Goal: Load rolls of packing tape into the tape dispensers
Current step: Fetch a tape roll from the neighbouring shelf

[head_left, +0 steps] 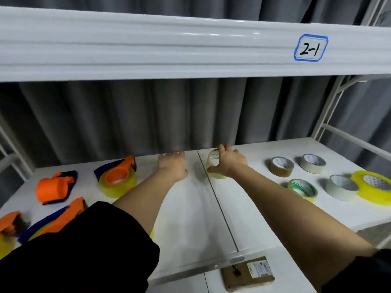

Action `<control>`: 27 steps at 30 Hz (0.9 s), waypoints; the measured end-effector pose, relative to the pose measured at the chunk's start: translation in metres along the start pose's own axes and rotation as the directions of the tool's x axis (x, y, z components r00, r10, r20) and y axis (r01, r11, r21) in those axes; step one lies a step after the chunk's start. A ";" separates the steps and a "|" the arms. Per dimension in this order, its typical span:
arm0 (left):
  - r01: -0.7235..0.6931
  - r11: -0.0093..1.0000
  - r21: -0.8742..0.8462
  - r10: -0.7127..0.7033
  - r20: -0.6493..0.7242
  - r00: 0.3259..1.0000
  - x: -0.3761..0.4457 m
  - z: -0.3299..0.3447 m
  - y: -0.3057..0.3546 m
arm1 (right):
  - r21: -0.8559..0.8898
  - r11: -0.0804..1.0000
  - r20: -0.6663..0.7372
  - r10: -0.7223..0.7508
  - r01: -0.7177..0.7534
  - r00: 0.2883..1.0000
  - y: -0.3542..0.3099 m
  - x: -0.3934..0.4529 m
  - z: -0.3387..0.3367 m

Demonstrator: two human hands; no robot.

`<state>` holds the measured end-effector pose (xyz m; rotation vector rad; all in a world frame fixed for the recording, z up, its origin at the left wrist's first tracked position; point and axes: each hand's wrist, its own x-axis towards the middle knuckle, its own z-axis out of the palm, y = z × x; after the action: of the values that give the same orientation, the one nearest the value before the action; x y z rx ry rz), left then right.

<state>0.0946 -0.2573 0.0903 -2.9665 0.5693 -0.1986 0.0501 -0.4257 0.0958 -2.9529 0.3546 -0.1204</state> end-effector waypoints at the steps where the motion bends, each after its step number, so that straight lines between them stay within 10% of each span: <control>1: -0.008 1.000 -0.003 0.008 -0.002 1.000 0.003 -0.003 0.006 | 0.006 1.000 -0.003 0.002 -0.002 1.000 0.005 0.001 -0.002; 27: 0.081 0.997 -0.015 -0.079 0.083 0.993 0.079 -0.018 0.275 | -0.057 0.997 0.027 -0.057 0.059 0.998 0.298 0.054 -0.050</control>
<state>0.0654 -0.5418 0.0792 -3.0008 0.4453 -0.0777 0.0290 -0.7321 0.0971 -3.0197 0.2736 -0.0815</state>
